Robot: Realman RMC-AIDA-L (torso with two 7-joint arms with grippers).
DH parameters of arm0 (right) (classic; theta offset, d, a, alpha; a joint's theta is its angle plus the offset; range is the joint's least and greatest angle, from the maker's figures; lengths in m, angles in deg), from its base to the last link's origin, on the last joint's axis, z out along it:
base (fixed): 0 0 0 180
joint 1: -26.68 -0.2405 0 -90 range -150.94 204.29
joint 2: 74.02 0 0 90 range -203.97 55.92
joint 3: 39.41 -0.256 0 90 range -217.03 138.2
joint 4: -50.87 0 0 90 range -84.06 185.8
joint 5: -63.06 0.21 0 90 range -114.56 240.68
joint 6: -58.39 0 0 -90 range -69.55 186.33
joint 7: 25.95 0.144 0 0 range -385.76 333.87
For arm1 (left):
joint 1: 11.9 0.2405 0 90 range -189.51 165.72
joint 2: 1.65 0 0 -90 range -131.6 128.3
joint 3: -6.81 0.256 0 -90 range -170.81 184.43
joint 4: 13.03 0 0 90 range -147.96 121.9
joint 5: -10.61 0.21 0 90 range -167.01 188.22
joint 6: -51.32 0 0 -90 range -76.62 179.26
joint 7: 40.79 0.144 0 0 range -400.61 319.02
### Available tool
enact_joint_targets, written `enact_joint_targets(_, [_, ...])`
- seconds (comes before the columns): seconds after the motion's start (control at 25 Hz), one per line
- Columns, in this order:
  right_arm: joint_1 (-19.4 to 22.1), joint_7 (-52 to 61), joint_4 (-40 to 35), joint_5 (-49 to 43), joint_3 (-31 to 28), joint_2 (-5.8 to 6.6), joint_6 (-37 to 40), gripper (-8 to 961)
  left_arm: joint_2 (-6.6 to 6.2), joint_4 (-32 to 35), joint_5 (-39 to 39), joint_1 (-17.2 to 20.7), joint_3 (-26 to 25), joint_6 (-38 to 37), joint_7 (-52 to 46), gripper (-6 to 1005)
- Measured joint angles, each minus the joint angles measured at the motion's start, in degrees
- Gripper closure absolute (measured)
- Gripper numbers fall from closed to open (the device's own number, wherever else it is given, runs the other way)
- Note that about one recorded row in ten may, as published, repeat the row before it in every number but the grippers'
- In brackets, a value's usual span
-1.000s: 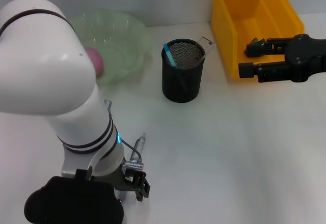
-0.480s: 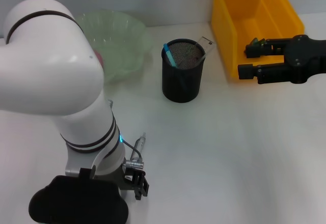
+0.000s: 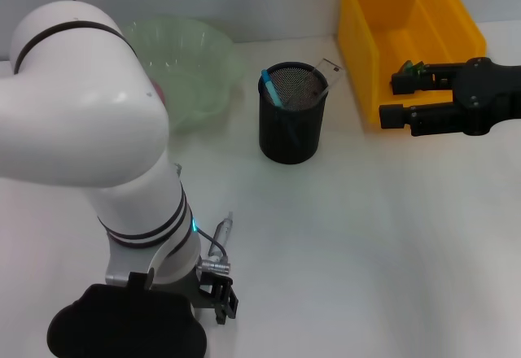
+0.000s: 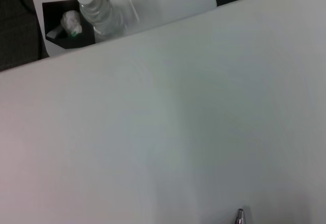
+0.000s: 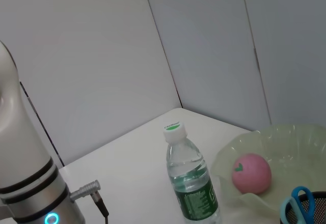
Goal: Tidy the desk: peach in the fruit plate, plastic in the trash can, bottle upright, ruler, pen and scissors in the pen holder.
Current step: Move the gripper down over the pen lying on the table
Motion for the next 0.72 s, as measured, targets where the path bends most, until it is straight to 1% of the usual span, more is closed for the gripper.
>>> enact_joint_targets(0.28, [0.1,-0.1,0.1,0.0,0.0,0.03,0.0,204,0.20,-0.4,-0.3,0.0,0.2,0.1,0.4,397])
enact_joint_targets(0.72, [0.0,-0.1,0.1,0.0,0.0,0.03,0.0,204,0.17,-0.7,-0.5,-0.2,0.3,0.5,0.6,433])
